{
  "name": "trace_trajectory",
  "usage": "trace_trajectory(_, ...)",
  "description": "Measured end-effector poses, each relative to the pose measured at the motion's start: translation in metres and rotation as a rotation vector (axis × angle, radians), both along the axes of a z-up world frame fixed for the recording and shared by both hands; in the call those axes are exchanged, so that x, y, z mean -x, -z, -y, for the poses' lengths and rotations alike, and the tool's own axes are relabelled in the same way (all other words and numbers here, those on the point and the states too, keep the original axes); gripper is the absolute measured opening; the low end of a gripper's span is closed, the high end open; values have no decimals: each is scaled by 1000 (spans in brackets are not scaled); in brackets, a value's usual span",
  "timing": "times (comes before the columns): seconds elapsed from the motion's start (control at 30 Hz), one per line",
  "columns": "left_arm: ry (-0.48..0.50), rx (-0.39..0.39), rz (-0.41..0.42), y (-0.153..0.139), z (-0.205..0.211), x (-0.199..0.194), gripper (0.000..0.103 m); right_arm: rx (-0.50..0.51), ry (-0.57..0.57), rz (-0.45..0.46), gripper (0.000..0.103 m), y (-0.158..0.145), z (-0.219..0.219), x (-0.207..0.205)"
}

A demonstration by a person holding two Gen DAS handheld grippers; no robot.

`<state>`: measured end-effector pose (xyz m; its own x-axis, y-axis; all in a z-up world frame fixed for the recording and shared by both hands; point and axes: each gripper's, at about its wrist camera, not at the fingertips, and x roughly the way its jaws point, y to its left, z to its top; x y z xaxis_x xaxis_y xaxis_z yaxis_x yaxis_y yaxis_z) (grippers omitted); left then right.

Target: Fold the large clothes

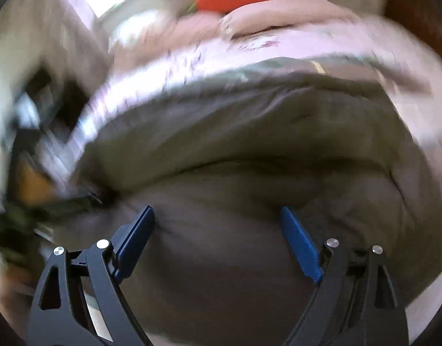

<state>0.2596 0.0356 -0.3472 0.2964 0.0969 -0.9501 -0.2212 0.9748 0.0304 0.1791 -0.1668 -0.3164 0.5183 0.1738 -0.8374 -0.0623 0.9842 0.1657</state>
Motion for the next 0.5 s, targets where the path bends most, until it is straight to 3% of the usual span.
trace_trajectory(0.03,-16,-34,4,-3,-9,0,101,84,11,4,90,12,5,-7)
trace_trajectory(0.13,-165,-162,-1,-13,-66,-3,96,-60,222,-65,87,33,92,-16)
trace_trajectory(0.2,-249,-79,30,-29,-107,4,94,-66,389,-75,78,29,147,-13)
trace_trajectory(0.27,-236,-30,96,-48,-108,13,94,-37,454,-38,78,9,154,-13)
trace_trajectory(0.3,-198,-3,127,-54,-95,15,94,-43,444,-4,78,0,147,-16)
trace_trajectory(0.37,-87,77,136,-54,-54,9,95,-95,296,81,81,-29,96,-29)
trace_trajectory(0.43,18,134,107,-46,-8,-6,95,-86,121,87,83,-37,31,-55)
trace_trajectory(0.5,51,111,64,-31,19,-26,95,-14,15,51,83,-32,-14,-72)
